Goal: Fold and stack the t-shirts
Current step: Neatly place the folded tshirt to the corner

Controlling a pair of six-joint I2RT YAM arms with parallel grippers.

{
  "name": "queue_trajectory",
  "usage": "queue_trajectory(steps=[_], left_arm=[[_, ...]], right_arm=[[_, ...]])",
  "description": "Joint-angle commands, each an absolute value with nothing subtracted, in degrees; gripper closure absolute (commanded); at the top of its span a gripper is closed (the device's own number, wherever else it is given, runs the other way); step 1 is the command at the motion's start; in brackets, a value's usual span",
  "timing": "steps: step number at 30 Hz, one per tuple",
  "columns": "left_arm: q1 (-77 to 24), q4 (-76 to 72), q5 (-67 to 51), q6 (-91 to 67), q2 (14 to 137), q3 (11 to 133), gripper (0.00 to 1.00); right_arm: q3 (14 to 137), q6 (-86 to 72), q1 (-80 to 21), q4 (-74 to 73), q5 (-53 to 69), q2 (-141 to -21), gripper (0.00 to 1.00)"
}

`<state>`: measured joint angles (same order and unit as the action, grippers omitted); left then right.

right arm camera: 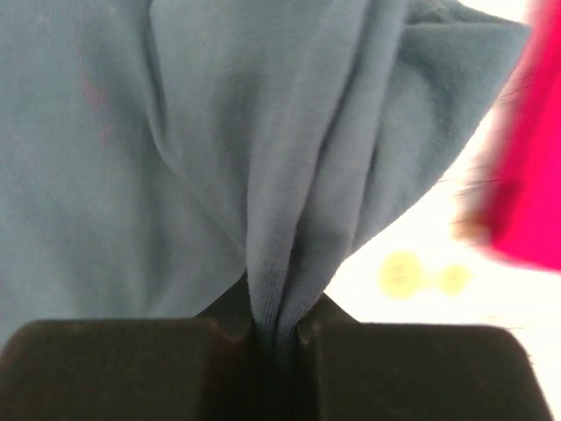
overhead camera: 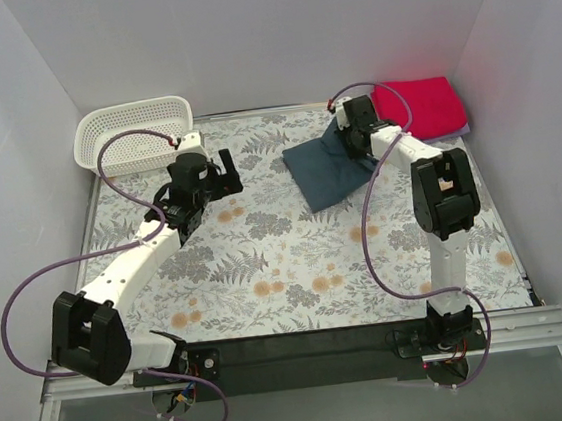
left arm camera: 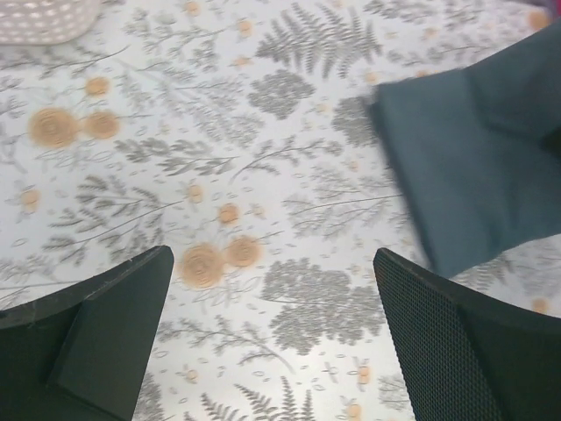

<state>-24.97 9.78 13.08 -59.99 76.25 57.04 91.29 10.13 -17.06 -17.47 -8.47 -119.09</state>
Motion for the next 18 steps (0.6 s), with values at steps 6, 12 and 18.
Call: queue_trajectory(steps=[6, 12, 18], left_arm=[[-24.8, 11.5, 32.2, -54.4, 78.3, 55.2, 0.09], [-24.8, 11.4, 37.9, -54.6, 80.5, 54.6, 0.09], [-25.1, 11.4, 39.4, -54.7, 82.7, 54.7, 0.09]], right_arm=[[111.1, 21.7, -10.4, -17.4, -22.6, -126.9, 0.99], [120.7, 27.9, -8.8, -12.8, -25.4, -131.8, 0.99], [121.2, 30.0, -7.6, -9.9, -25.3, -130.1, 0.99]])
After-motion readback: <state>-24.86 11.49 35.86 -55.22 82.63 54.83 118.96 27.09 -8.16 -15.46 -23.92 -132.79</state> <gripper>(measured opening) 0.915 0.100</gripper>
